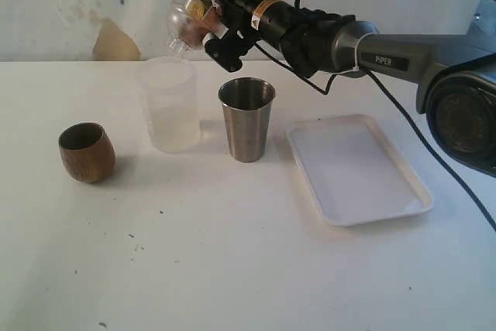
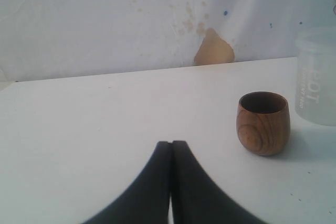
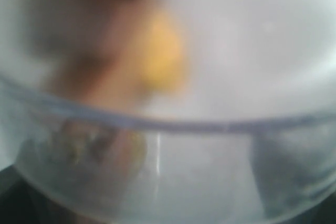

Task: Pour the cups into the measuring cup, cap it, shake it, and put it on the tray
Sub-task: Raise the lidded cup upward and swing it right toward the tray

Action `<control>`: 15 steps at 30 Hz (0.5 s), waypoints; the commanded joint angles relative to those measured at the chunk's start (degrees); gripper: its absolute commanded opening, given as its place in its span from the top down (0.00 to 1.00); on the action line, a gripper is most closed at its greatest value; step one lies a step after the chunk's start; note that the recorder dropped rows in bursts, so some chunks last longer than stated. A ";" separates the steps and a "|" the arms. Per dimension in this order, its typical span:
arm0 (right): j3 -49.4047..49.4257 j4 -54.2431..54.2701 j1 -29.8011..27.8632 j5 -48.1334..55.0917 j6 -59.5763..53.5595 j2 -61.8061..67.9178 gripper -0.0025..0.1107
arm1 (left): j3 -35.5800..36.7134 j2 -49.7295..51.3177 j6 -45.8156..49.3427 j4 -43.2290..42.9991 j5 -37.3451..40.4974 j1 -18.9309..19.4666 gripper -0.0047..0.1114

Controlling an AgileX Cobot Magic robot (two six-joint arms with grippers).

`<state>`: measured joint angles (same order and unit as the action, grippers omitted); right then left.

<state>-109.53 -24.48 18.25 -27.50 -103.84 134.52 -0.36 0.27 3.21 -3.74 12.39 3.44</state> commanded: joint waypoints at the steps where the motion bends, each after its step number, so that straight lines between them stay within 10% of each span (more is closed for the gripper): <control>1: -0.66 4.55 -0.04 -4.29 4.85 -0.65 0.98 | 0.36 -0.27 -0.08 -0.43 -0.75 0.08 0.96; 15: -0.66 58.80 -0.04 -29.32 46.91 -0.77 0.98 | 0.36 -0.27 -0.08 -0.43 -0.75 0.08 0.96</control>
<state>-109.53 23.65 18.39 -47.41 -63.19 134.52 -0.36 0.27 3.21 -3.74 12.39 3.44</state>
